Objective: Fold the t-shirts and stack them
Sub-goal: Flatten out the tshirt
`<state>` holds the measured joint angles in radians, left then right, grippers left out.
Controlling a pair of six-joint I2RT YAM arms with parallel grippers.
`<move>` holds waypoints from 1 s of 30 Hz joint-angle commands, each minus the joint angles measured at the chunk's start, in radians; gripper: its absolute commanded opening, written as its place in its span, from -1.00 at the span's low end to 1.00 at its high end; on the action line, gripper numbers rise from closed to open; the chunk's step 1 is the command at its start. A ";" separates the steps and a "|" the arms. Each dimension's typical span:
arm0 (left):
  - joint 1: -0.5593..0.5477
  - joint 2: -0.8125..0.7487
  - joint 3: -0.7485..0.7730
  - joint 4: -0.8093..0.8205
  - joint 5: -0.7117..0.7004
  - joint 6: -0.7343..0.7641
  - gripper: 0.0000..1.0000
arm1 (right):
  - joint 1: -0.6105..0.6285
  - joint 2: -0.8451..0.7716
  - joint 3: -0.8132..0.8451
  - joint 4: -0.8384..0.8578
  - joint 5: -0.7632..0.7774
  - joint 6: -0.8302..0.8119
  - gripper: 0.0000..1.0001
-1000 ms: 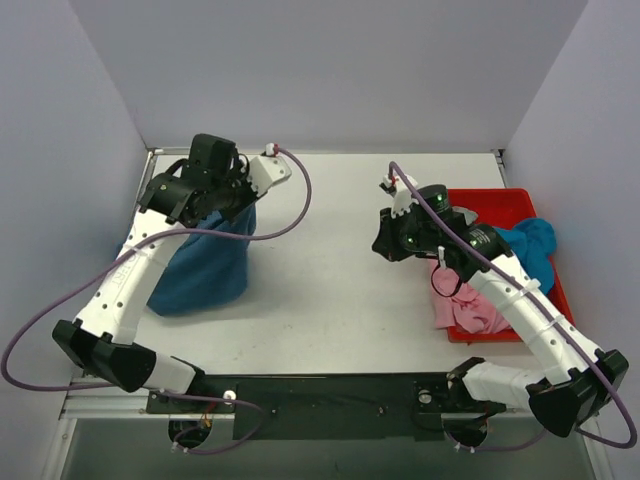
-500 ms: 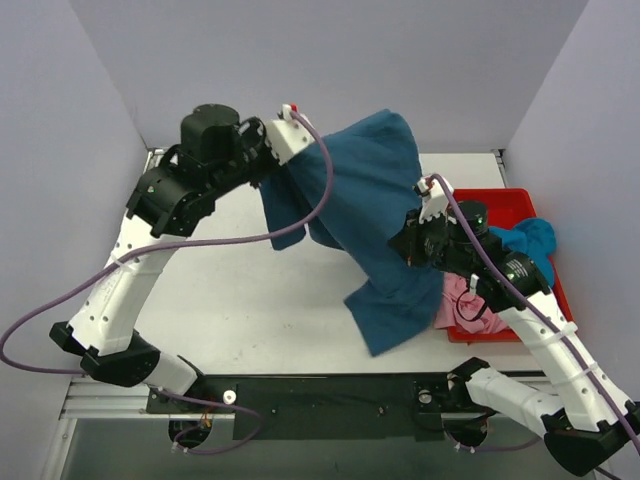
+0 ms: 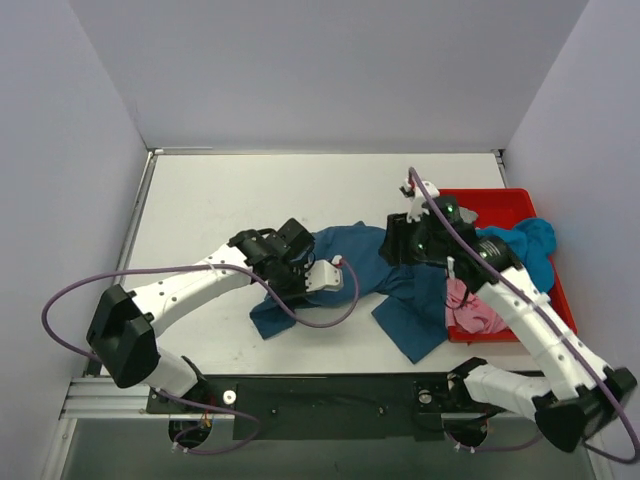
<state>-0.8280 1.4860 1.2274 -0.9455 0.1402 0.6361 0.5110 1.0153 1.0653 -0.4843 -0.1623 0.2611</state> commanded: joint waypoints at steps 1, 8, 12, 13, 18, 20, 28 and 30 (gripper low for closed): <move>0.004 -0.041 -0.087 0.053 0.091 -0.009 -1.00 | -0.002 0.227 0.168 0.015 0.078 0.009 0.04; 0.006 -0.058 -0.201 0.068 0.164 -0.024 -0.85 | 0.034 0.675 0.503 0.013 0.041 0.017 0.40; 0.006 -0.061 -0.249 0.085 0.157 -0.026 -0.45 | 0.070 0.938 0.694 0.013 -0.049 -0.032 0.69; 0.007 -0.059 -0.252 0.089 0.157 -0.026 -0.41 | 0.080 0.974 0.749 0.016 -0.077 -0.039 0.69; 0.010 -0.061 -0.284 0.103 0.125 -0.041 -0.24 | 0.159 1.140 0.872 -0.036 -0.157 -0.124 0.67; 0.012 -0.064 -0.293 0.108 0.110 -0.041 -0.23 | 0.185 1.161 0.869 -0.054 -0.120 -0.138 0.65; 0.038 -0.078 -0.312 0.114 0.098 -0.049 -0.23 | 0.208 1.174 0.806 -0.097 -0.030 -0.149 -0.40; 0.047 -0.081 -0.307 0.111 0.095 -0.050 -0.23 | 0.208 1.146 0.794 -0.097 -0.007 -0.148 -1.00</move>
<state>-0.8009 1.4403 0.9161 -0.8520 0.2382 0.6003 0.7387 2.2154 1.8809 -0.5346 -0.2329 0.1200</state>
